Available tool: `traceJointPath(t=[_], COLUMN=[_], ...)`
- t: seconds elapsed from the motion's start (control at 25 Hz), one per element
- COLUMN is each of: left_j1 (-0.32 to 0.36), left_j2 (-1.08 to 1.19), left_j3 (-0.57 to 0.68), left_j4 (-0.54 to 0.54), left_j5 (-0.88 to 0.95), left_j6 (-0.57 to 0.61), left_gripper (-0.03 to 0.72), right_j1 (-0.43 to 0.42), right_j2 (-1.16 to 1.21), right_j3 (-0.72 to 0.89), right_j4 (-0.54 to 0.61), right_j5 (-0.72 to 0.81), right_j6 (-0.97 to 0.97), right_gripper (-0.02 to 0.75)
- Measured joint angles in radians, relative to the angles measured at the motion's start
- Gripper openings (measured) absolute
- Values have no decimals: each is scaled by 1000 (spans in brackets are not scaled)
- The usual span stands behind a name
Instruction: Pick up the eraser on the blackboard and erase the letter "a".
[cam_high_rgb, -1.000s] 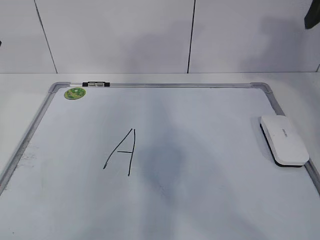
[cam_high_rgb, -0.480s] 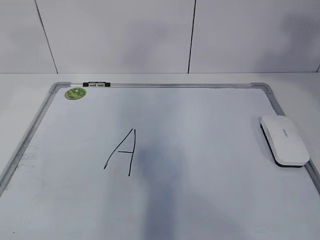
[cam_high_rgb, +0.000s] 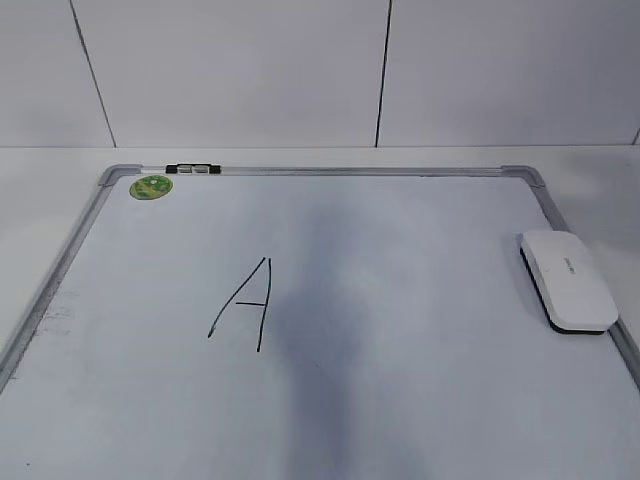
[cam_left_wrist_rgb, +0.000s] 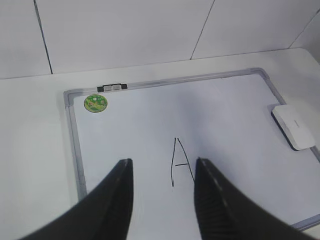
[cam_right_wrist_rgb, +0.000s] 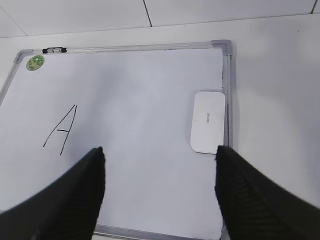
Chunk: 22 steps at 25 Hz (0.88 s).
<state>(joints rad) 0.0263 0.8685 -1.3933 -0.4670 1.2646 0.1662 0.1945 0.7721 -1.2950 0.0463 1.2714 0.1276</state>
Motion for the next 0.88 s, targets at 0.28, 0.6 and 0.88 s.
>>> traceJointPath(t=[0.28, 0.6, 0.88], left_j1=[-20, -76, -111], left_j2=[-170, -323, -460], left_j3=[172, 333, 469], left_j4=[6, 85, 114], left_j5=[2, -14, -32], left_j6=[-2, -4, -4], left_gripper=[286, 286, 264], right_j1=[18, 18, 18], right_j2=[-161, -361, -519], right_j3=[86, 279, 410], right_j4=[-2, -6, -46], right_j5=[2, 3, 5], right_j6=[0, 0, 0], right_gripper=[547, 547, 547])
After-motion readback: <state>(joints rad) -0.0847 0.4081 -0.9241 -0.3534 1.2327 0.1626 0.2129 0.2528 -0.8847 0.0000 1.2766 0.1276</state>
